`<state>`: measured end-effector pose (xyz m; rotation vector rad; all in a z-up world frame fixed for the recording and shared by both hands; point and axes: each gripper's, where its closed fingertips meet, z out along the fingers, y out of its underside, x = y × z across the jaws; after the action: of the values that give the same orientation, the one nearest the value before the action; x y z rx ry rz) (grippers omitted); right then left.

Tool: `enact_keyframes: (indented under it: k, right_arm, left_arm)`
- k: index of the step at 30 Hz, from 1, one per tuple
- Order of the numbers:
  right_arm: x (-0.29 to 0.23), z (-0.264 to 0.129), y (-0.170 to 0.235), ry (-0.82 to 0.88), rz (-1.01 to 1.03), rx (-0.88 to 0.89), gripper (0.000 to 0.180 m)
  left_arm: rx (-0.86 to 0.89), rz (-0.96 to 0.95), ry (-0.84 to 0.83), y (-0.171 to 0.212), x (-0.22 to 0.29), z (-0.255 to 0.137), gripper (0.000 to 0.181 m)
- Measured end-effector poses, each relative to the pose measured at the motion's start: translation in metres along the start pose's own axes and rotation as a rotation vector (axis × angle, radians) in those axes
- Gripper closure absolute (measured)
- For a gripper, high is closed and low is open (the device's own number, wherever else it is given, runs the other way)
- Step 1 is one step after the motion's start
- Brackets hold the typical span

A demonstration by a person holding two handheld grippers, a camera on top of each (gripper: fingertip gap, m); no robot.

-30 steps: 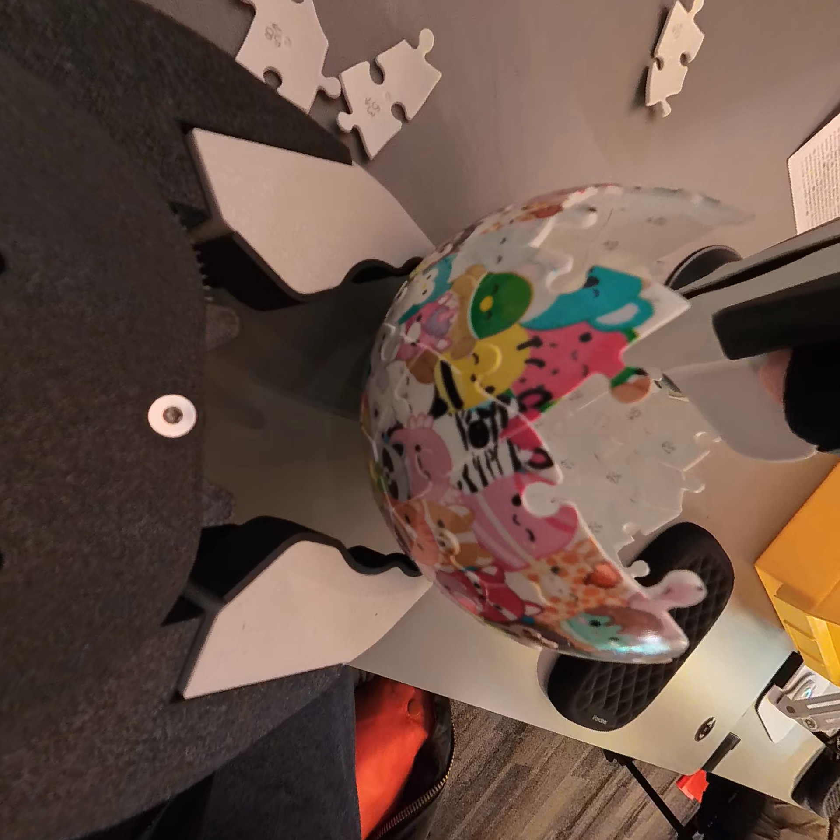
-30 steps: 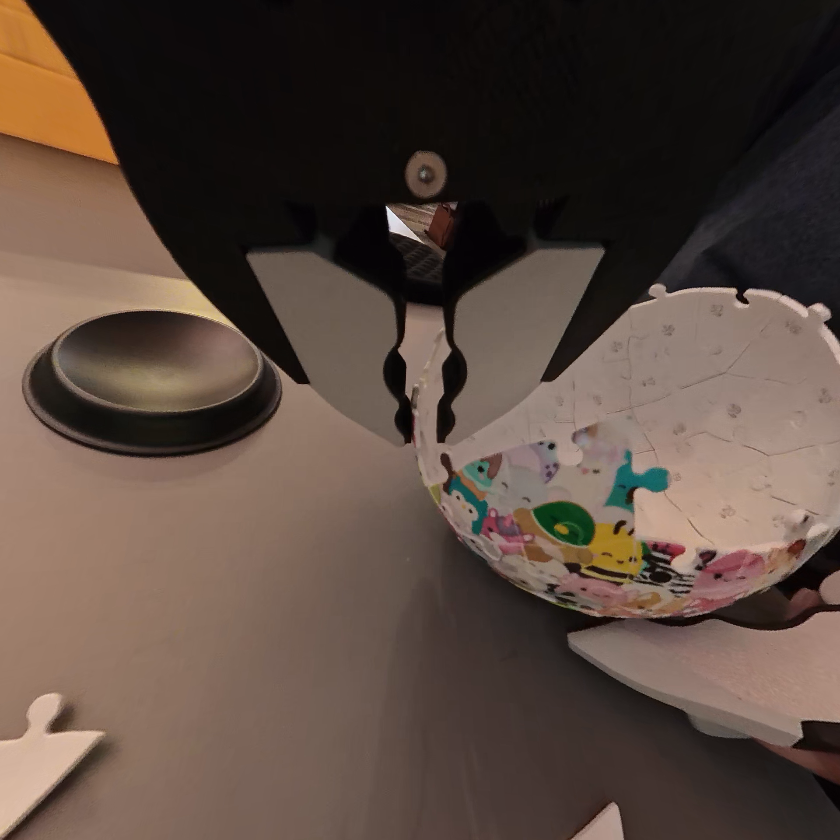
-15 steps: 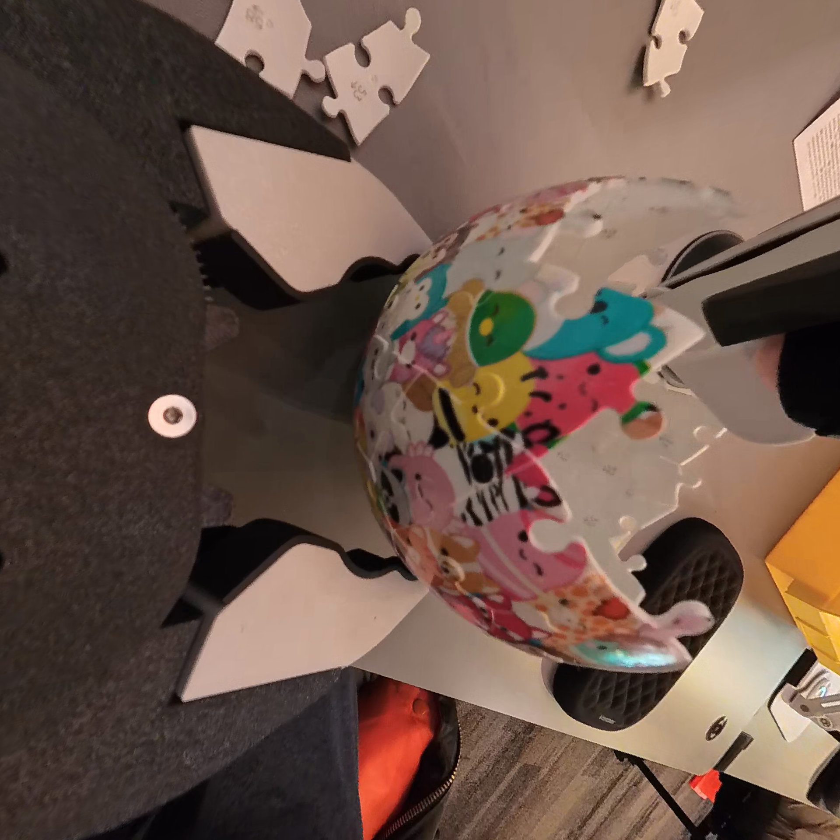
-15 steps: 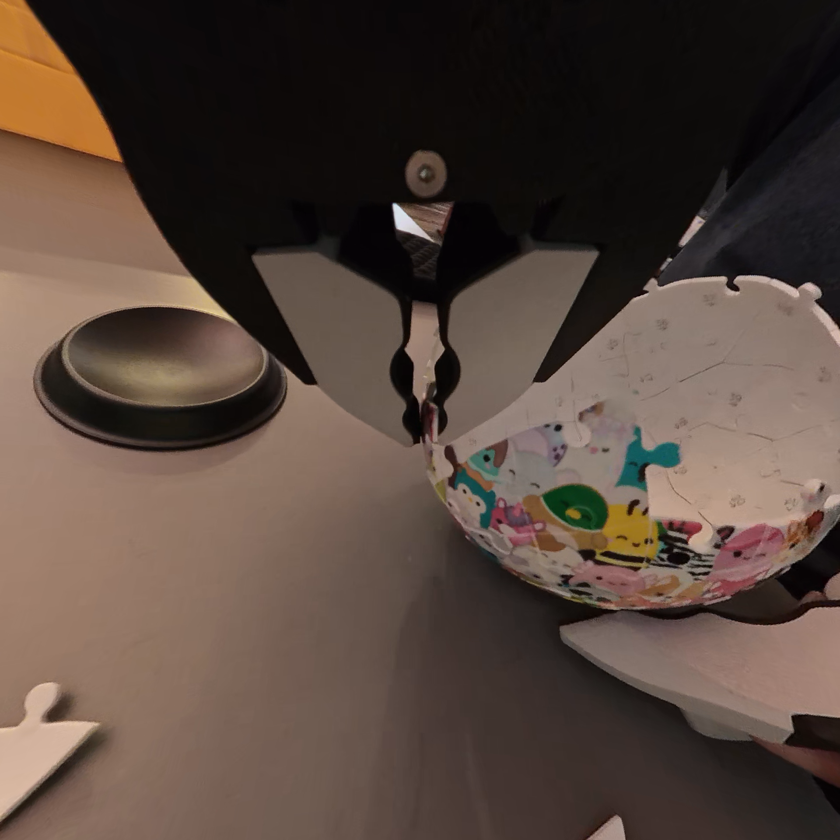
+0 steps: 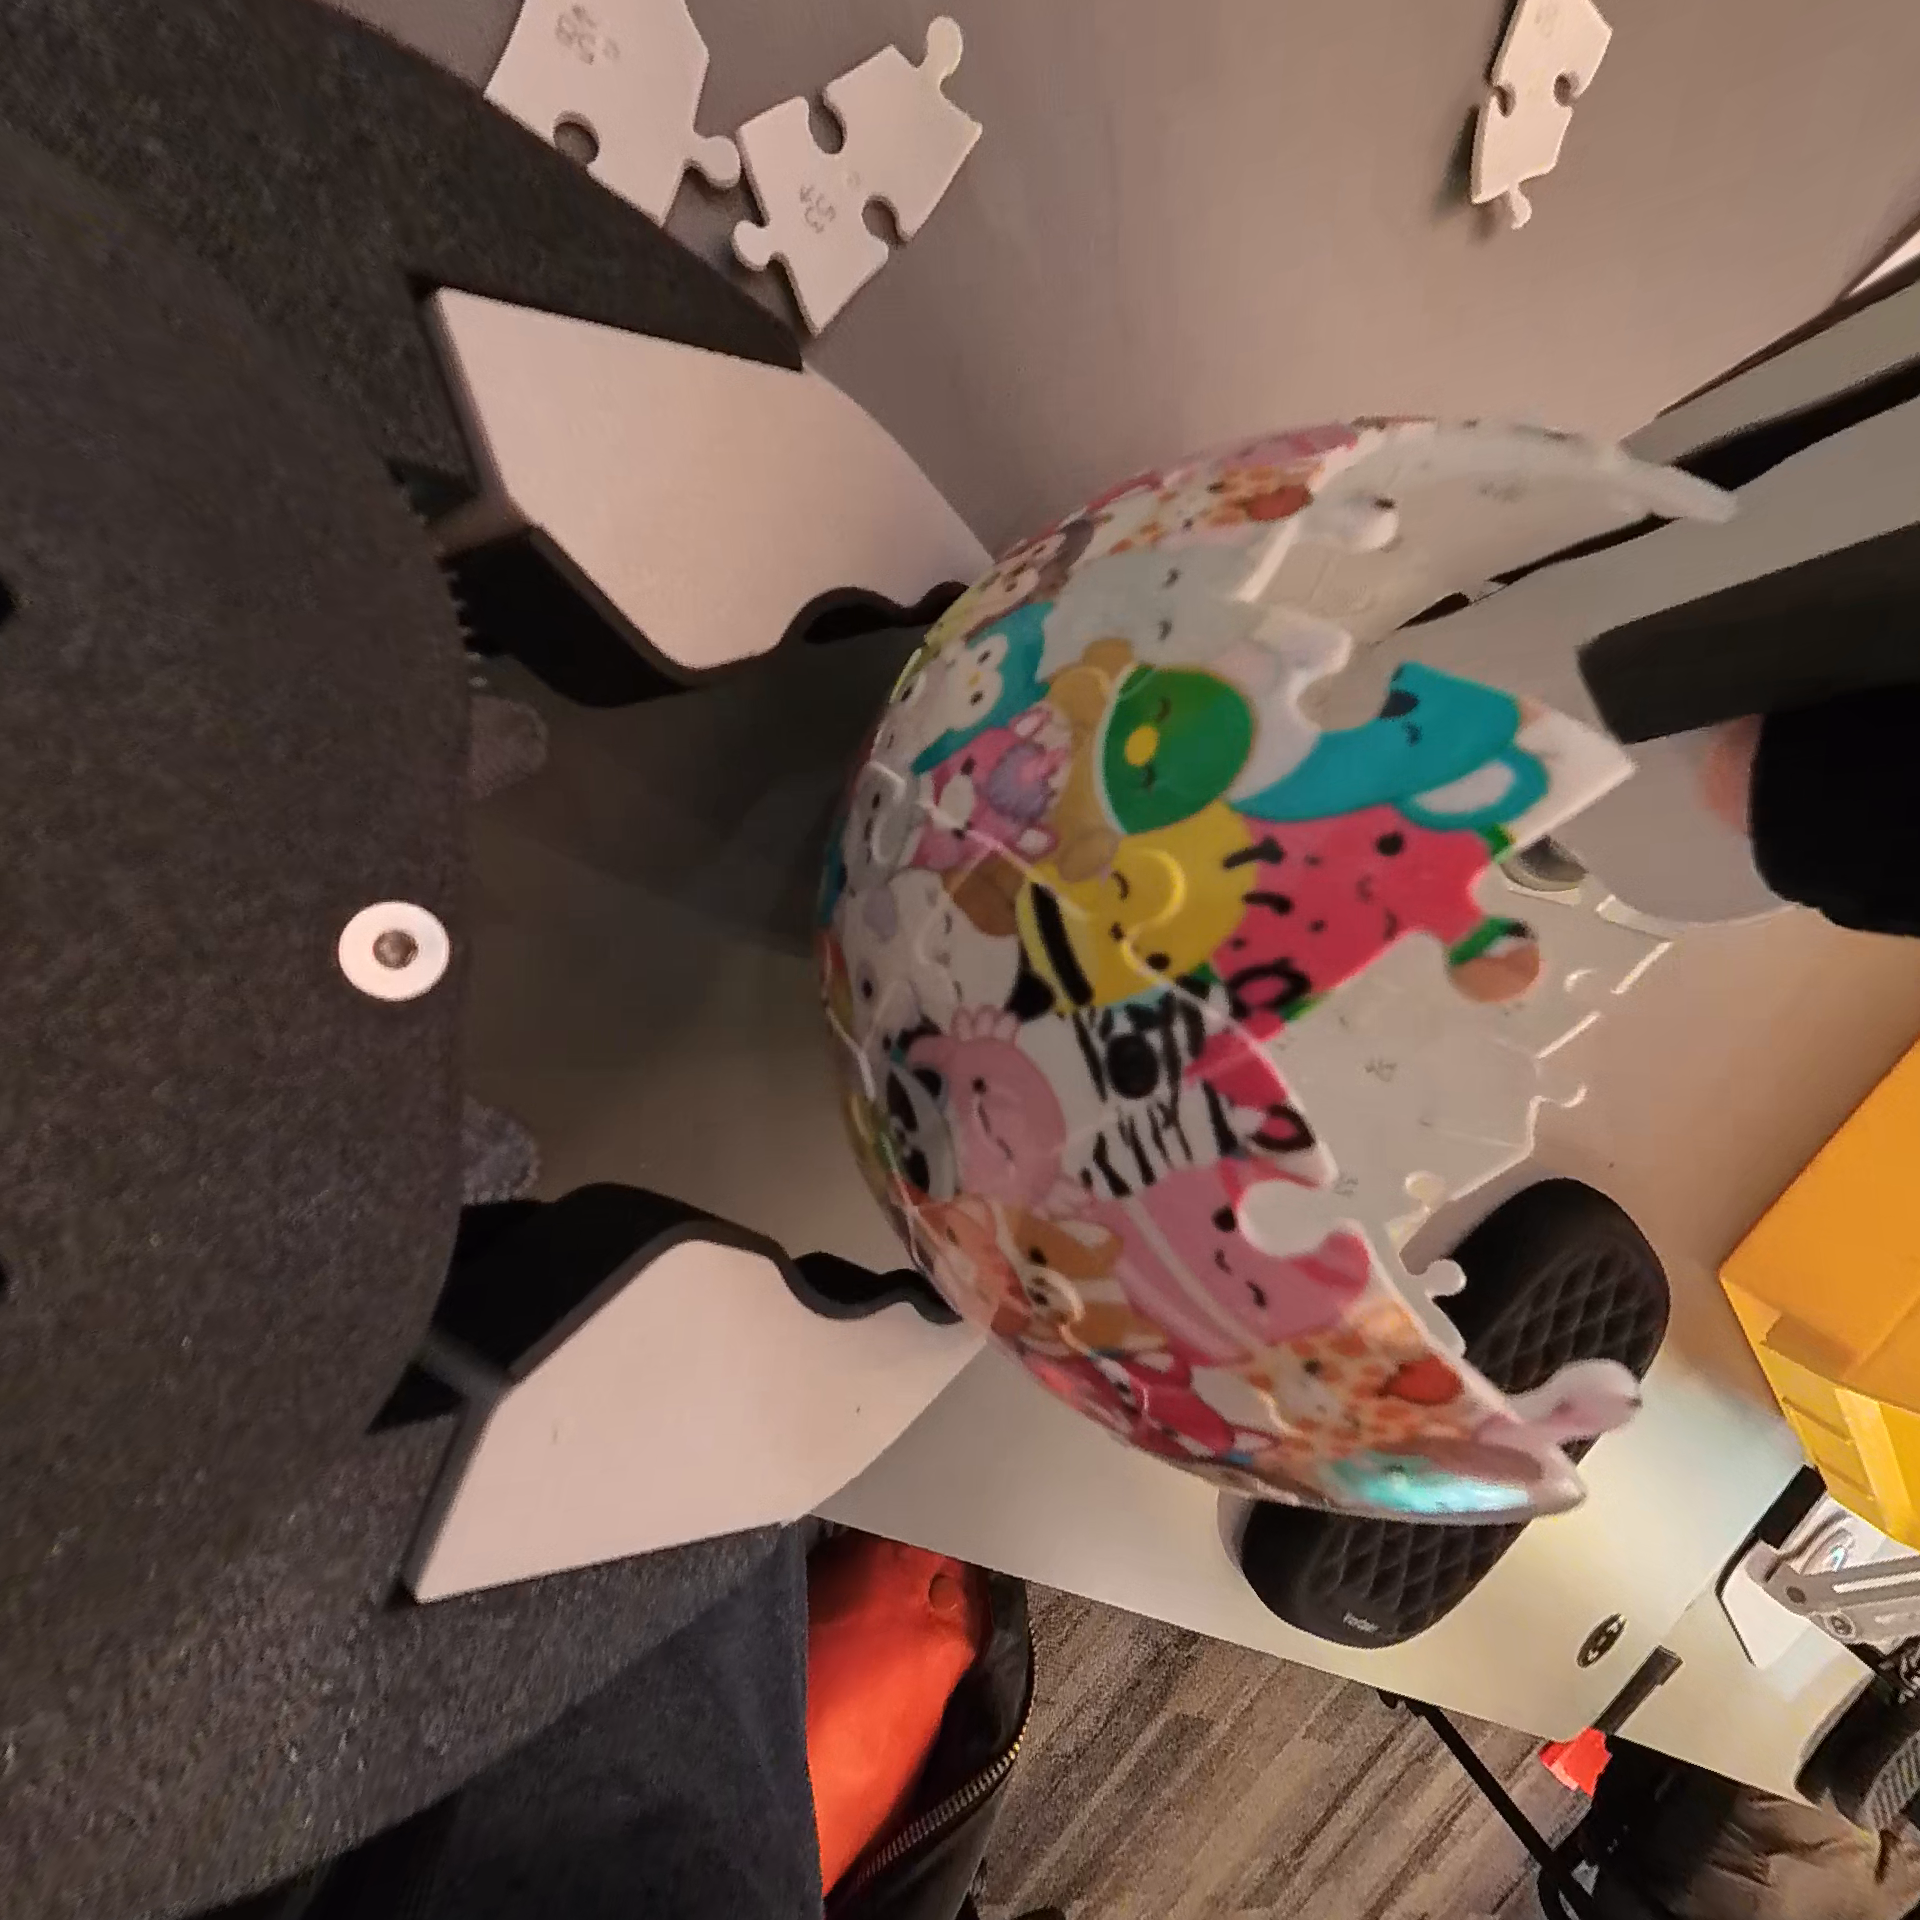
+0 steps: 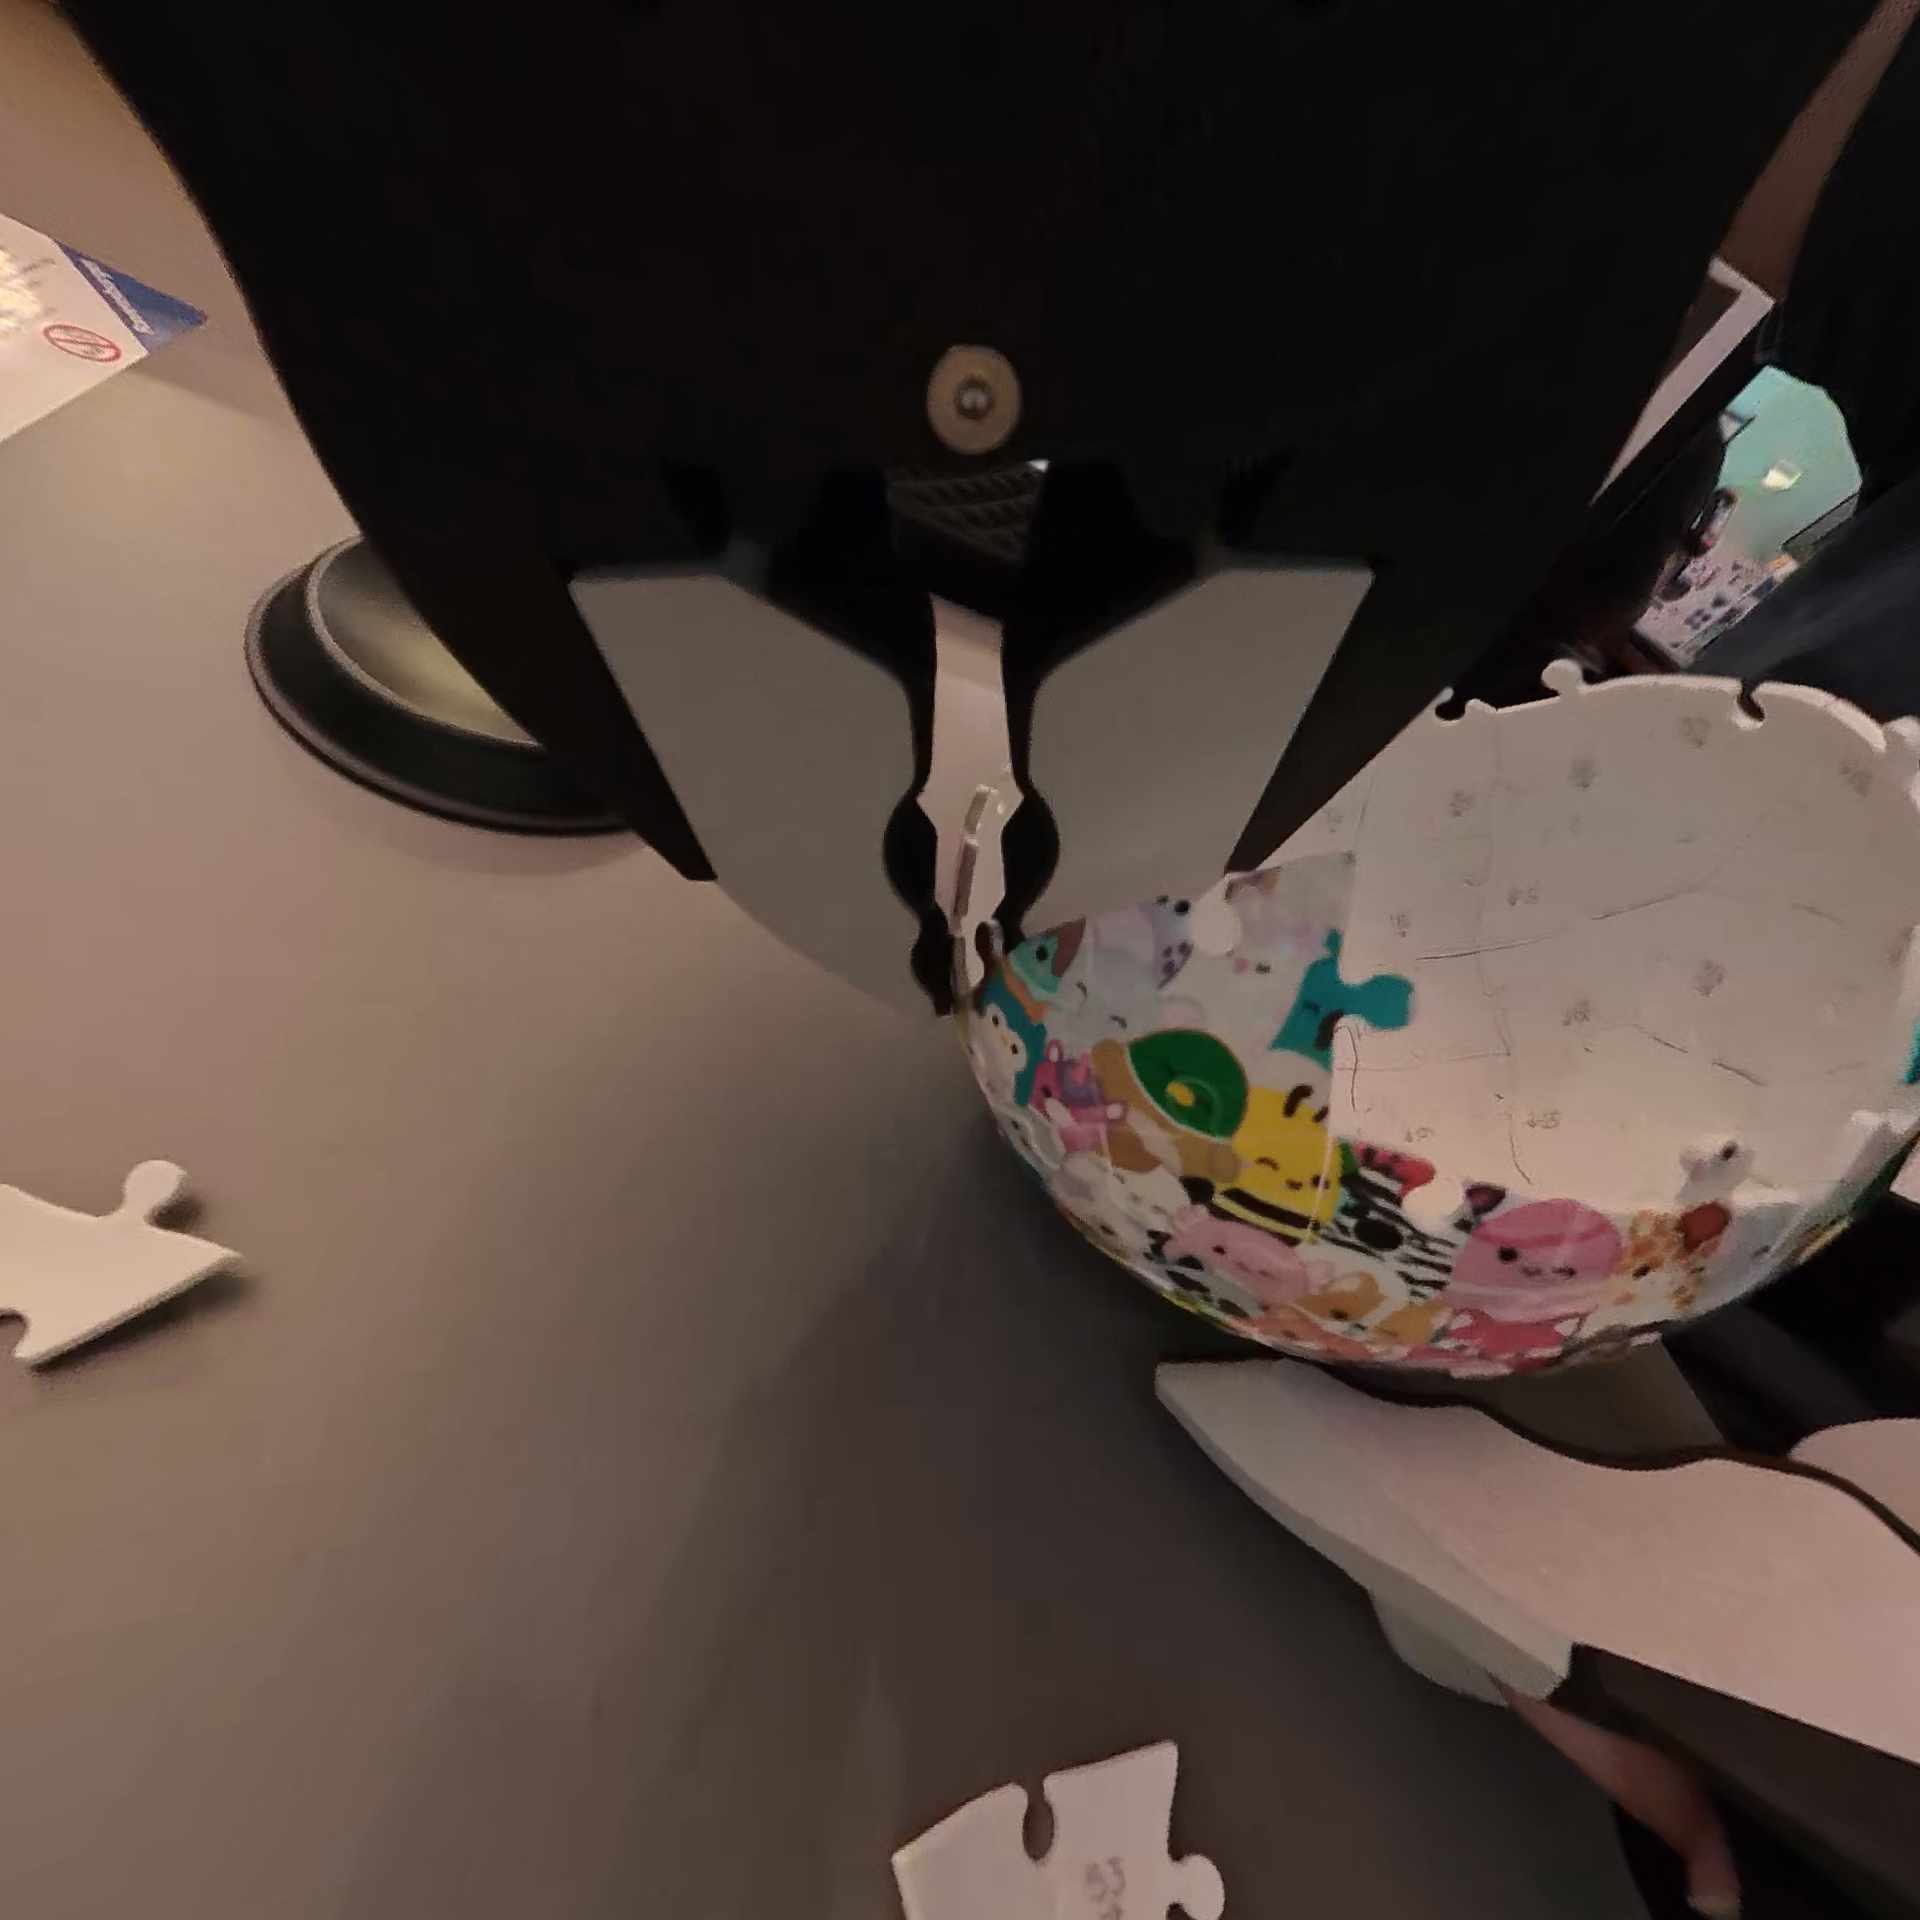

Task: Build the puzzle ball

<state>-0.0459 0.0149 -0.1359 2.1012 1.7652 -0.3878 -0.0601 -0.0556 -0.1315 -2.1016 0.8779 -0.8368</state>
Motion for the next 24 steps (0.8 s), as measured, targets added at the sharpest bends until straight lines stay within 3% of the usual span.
enact_keyframes:
  k: [16, 19, 24]
  right_arm:
    - [0.005, 0.0, -0.001, 0.023, -0.003, 0.033, 0.174]
    - [-0.001, -0.008, -0.005, -0.007, 0.004, 0.082, 0.161]
    - [-0.003, -0.036, -0.002, 0.029, -0.02, 0.171, 0.159]
  left_arm:
    - [0.0, -0.002, 0.006, -0.002, -0.001, 0.002, 0.065]
    - [0.003, -0.007, 0.01, -0.002, 0.0, 0.002, 0.065]
    - [0.003, -0.009, 0.013, -0.002, 0.0, 0.002, 0.065]
